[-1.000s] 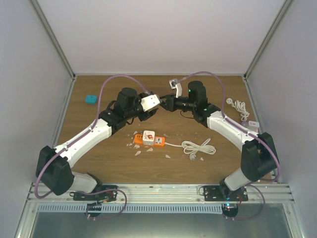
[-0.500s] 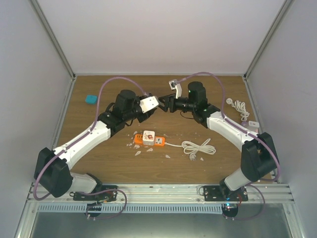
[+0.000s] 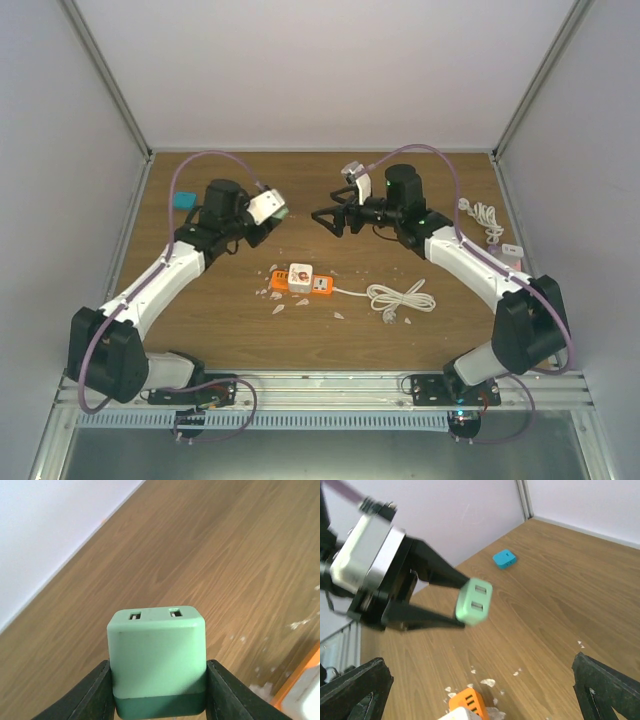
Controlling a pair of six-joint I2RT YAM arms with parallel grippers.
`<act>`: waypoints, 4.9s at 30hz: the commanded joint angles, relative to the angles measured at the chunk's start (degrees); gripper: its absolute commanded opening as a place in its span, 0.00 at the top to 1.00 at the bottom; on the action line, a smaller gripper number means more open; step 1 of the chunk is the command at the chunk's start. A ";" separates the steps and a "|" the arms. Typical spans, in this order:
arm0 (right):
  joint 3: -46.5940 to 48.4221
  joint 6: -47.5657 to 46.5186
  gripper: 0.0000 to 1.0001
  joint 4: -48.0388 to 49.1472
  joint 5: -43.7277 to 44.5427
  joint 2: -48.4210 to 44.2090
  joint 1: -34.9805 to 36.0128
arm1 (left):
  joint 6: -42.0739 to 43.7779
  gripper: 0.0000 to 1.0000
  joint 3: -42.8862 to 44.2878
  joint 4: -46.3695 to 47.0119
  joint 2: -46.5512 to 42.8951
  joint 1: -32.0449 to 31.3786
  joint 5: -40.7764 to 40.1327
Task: Pull the plug off the socket
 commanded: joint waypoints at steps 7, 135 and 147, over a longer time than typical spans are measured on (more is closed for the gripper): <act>-0.31 -19.56 0.00 -10.80 -4.39 -1.56 -0.59 | 2.89 0.67 -1.69 -9.21 0.22 17.90 2.48; 0.33 -46.14 0.16 -15.13 8.28 16.61 16.54 | 9.38 0.10 -3.89 -10.77 23.02 4.63 11.64; 1.16 -46.56 0.31 -16.20 9.33 17.84 16.88 | 8.46 0.12 -5.03 -10.69 23.27 4.57 9.84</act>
